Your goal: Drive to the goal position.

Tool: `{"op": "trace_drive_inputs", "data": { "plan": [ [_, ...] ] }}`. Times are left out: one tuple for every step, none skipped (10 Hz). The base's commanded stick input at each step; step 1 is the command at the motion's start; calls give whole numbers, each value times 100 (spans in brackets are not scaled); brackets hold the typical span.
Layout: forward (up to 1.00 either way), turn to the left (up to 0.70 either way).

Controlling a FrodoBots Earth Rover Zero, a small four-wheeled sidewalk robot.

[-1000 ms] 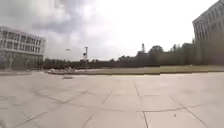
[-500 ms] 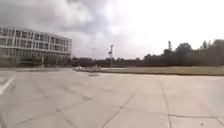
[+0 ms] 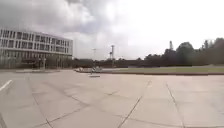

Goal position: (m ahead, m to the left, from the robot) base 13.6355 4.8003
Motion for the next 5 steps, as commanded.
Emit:
{"op": "trace_drive_inputs", "data": {
  "plan": [
    [100, 40],
    [100, 40],
    [100, 40],
    [100, 40],
    [100, 40]
  ]
}}
